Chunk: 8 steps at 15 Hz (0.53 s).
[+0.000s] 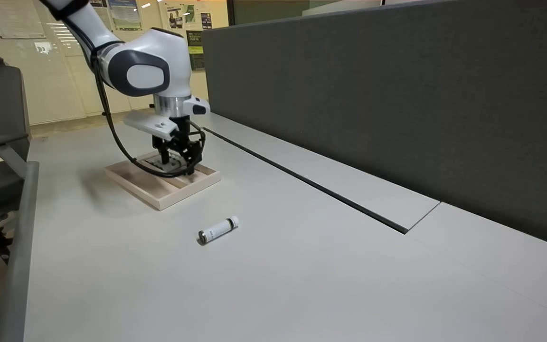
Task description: Pick up one object and put it on the table
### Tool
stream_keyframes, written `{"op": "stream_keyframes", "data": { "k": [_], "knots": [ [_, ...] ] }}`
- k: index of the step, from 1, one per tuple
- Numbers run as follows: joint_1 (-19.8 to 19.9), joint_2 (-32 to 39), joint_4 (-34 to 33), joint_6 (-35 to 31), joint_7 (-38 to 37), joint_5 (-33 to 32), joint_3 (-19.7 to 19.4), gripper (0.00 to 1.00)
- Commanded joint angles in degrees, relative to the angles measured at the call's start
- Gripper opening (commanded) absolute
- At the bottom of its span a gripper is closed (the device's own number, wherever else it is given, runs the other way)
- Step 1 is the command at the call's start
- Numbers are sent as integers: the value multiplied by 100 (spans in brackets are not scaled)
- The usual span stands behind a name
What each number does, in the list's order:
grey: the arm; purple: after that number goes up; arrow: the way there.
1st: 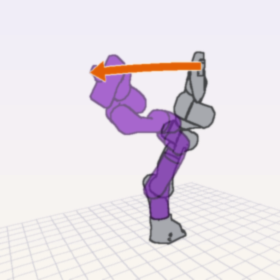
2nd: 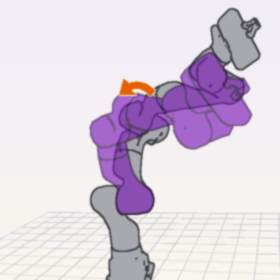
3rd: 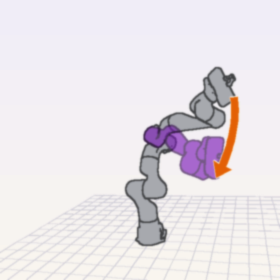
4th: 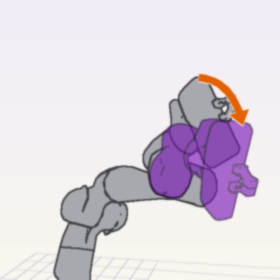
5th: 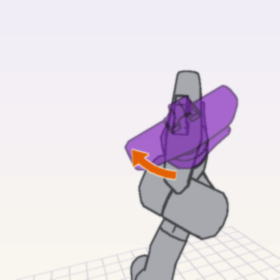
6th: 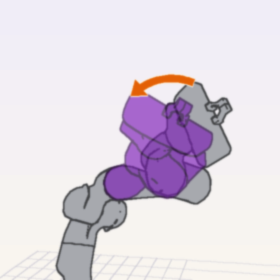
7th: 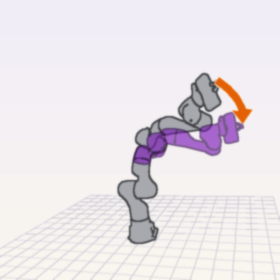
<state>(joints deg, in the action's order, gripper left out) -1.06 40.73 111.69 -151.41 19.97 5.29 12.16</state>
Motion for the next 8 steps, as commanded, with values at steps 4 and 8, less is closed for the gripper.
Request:
{"op": "stream_keyframes", "data": {
  "k": [4,8],
  "knots": [
    [-13,79,-104,-35,-107,-192,4,52],
    [30,83,-108,-11,-94,-163,37,75]
  ]
}}
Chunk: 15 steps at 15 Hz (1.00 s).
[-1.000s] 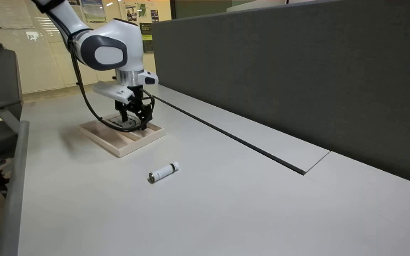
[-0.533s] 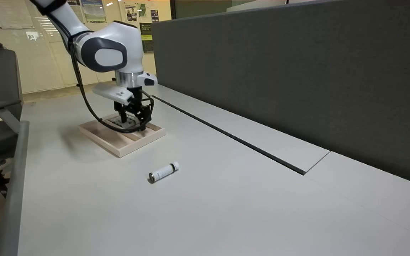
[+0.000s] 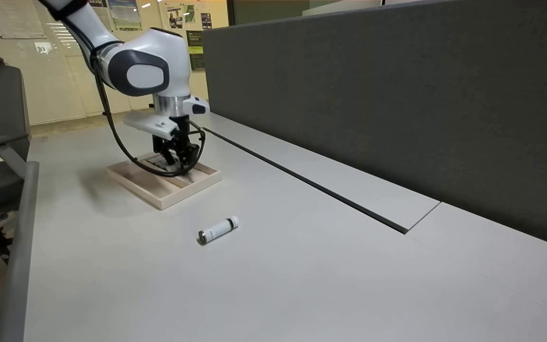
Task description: Pick up one object and put it on the table
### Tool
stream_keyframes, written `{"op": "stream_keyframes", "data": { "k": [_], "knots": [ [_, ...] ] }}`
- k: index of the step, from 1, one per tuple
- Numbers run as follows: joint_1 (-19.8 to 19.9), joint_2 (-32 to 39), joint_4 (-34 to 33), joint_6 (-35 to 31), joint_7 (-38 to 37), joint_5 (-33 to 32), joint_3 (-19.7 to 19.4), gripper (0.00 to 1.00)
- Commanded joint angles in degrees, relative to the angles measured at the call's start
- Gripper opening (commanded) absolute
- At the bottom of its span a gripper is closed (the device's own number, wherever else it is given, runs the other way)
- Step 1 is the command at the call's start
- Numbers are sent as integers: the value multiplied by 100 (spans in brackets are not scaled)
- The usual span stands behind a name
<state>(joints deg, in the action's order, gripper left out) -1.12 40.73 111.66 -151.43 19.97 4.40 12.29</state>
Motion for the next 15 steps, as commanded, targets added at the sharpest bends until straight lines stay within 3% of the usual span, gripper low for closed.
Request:
{"op": "stream_keyframes", "data": {
  "k": [1,2,6,15],
  "knots": [
    [44,84,-106,-3,-91,-67,29,71],
    [54,84,-107,-1,-87,-58,37,72],
    [71,94,-113,6,-77,-44,52,99],
    [24,159,-123,-63,-142,-57,20,100]
  ]
}}
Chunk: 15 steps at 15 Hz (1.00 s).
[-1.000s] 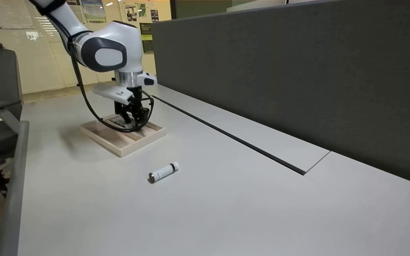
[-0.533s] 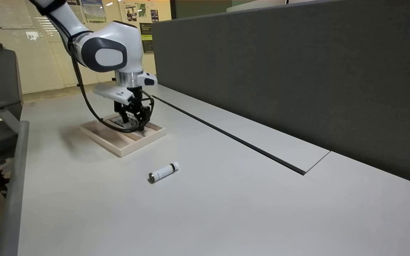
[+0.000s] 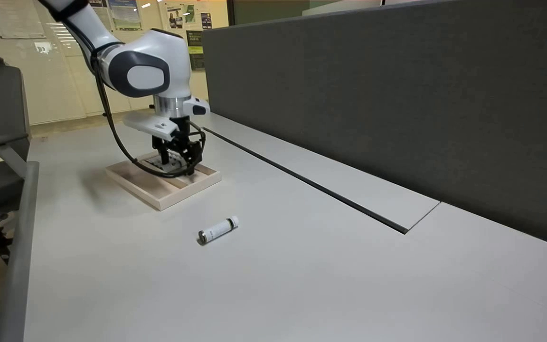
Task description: Pick up one object and put it on the table
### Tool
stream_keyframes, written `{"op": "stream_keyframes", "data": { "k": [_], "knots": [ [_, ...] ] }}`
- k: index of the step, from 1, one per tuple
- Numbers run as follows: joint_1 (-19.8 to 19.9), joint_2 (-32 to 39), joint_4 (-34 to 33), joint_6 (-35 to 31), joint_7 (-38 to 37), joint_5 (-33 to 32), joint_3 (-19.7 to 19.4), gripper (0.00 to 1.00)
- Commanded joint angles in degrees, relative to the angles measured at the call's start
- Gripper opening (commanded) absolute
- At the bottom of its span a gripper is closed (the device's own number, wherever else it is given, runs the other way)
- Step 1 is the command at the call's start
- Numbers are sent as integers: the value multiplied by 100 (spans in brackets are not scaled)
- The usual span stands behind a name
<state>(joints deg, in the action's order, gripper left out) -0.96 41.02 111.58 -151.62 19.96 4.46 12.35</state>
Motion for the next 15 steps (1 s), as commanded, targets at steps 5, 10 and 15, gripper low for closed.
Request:
{"op": "stream_keyframes", "data": {
  "k": [5,10,15],
  "knots": [
    [-194,218,-83,-294,-299,-272,-148,100],
    [-227,185,-81,-324,-372,-382,-194,52],
    [-207,20,-45,-206,-416,-348,-185,18]
  ]
}}
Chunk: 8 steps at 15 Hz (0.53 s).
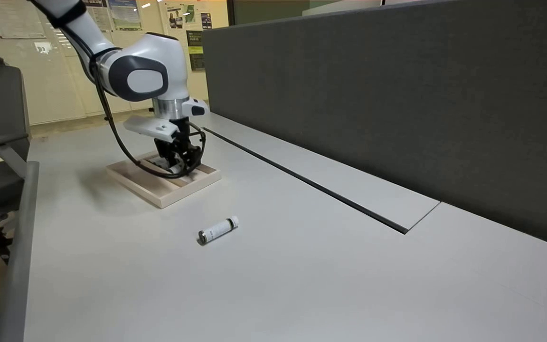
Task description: Pick up one object and put it on the table
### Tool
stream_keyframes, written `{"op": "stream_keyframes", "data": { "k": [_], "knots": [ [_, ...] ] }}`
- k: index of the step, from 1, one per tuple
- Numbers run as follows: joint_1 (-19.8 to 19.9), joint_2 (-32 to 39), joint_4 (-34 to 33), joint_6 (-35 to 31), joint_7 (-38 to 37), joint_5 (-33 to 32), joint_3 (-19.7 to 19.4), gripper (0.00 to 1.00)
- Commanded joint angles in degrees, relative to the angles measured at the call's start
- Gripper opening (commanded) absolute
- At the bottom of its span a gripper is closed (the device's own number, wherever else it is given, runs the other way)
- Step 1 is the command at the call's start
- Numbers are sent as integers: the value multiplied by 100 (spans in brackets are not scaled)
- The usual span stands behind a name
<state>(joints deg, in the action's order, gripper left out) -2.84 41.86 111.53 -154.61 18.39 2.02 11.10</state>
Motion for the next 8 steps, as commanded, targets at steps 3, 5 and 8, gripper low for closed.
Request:
{"op": "stream_keyframes", "data": {
  "k": [3,5,8],
  "knots": [
    [2,-314,67,203,-316,-109,-115,7],
    [92,-545,170,328,-268,-60,-72,7],
    [219,-988,389,525,-232,-30,-122,7]
  ]
}}
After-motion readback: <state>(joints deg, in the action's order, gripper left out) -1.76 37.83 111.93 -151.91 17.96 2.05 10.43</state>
